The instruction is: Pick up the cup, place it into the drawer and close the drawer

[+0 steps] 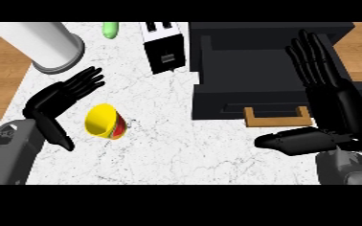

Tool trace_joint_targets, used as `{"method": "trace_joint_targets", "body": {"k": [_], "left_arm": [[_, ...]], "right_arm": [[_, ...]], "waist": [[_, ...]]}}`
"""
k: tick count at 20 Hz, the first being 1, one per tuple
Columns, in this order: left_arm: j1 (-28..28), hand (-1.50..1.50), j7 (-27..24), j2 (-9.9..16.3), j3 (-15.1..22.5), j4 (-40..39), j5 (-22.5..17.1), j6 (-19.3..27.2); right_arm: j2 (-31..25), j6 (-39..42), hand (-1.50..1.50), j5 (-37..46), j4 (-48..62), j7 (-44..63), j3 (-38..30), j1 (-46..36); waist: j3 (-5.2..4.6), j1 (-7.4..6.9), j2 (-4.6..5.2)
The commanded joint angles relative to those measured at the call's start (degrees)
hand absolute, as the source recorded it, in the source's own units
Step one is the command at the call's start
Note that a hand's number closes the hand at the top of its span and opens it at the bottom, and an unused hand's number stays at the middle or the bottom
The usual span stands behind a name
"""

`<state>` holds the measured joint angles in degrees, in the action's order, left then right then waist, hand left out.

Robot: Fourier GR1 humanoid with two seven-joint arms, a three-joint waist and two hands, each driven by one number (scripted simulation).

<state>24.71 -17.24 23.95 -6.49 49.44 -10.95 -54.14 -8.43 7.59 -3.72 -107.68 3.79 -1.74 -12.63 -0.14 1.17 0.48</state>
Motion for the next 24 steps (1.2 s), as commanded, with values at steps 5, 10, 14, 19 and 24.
{"method": "trace_joint_targets", "body": {"k": [5, 10, 14, 19, 24], "left_arm": [[1.61, -1.50, -20.16, -2.21, 4.75, -11.61, 13.28, 2.38], [3.69, -1.50, -26.20, -0.75, 7.07, -17.95, 16.20, 4.10], [3.41, -1.50, -30.37, -1.88, 8.72, -21.48, 17.70, 7.97], [3.80, -1.50, -34.68, -1.10, 9.67, -23.36, 17.34, 8.21], [2.94, -1.50, -36.51, -4.58, 12.46, -24.39, 18.35, 12.02]], "right_arm": [[-1.11, 1.34, -1.50, -1.40, 1.39, -0.78, -1.79, -1.40], [-2.12, 1.15, -1.50, -2.85, 1.34, 3.59, -2.87, -4.90], [-1.24, 1.64, -1.50, -1.90, 2.32, -0.05, -2.03, -3.01], [-2.62, 1.71, -1.50, -3.66, 0.08, 3.78, -3.35, -4.74], [-1.25, 1.72, -1.50, -3.02, 1.36, 1.52, -2.27, -3.79]], "waist": [[-0.11, 0.91, 0.39], [-0.11, 0.94, 0.30], [-0.22, 1.71, 0.78], [-0.27, 1.89, 0.66], [-0.27, 2.11, 0.83]]}}
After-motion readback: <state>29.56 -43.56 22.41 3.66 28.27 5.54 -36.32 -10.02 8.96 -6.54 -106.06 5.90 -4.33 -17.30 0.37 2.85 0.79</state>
